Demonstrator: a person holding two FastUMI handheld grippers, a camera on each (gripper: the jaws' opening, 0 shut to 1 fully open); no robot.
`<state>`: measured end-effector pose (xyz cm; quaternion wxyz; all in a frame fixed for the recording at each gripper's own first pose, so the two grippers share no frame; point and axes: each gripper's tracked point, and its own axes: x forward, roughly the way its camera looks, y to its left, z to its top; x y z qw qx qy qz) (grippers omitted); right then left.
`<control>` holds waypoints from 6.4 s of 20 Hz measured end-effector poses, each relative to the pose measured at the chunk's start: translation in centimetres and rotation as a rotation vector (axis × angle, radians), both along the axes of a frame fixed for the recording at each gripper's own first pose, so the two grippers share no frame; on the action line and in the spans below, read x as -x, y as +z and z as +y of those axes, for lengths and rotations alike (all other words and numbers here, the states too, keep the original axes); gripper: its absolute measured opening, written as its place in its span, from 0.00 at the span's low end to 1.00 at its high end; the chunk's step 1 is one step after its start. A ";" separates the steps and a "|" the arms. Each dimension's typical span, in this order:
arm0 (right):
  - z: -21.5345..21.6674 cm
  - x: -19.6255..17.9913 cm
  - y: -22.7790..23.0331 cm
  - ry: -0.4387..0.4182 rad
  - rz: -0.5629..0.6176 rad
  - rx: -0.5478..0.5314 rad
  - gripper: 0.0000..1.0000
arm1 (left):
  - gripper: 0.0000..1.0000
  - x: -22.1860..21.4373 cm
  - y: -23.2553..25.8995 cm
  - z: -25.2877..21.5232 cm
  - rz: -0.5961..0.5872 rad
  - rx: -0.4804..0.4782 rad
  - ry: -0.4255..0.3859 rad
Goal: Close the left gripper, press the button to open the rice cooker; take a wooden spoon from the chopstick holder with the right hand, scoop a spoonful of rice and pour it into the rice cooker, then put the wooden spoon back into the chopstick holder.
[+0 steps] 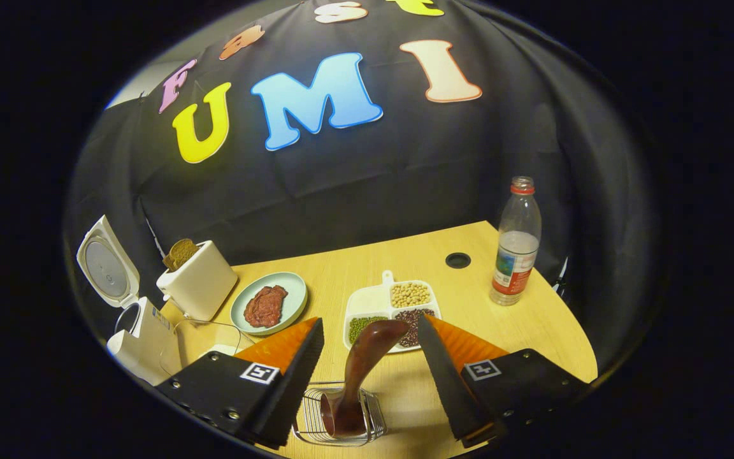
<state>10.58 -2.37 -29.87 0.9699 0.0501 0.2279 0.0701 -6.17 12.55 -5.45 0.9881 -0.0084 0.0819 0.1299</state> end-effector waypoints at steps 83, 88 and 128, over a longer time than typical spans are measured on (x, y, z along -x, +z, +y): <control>26.1 -0.9 -1.9 0.111 0.218 -0.594 0.08 | 0.99 2.3 0.6 6.1 -0.129 -0.057 -0.182; 25.8 -1.0 3.8 0.144 0.185 -0.798 0.09 | 0.99 2.4 1.4 4.7 -0.145 -0.047 -0.194; 57.4 7.0 6.8 0.709 -0.053 -0.208 0.09 | 0.94 9.2 1.1 17.2 -0.168 -0.027 -0.021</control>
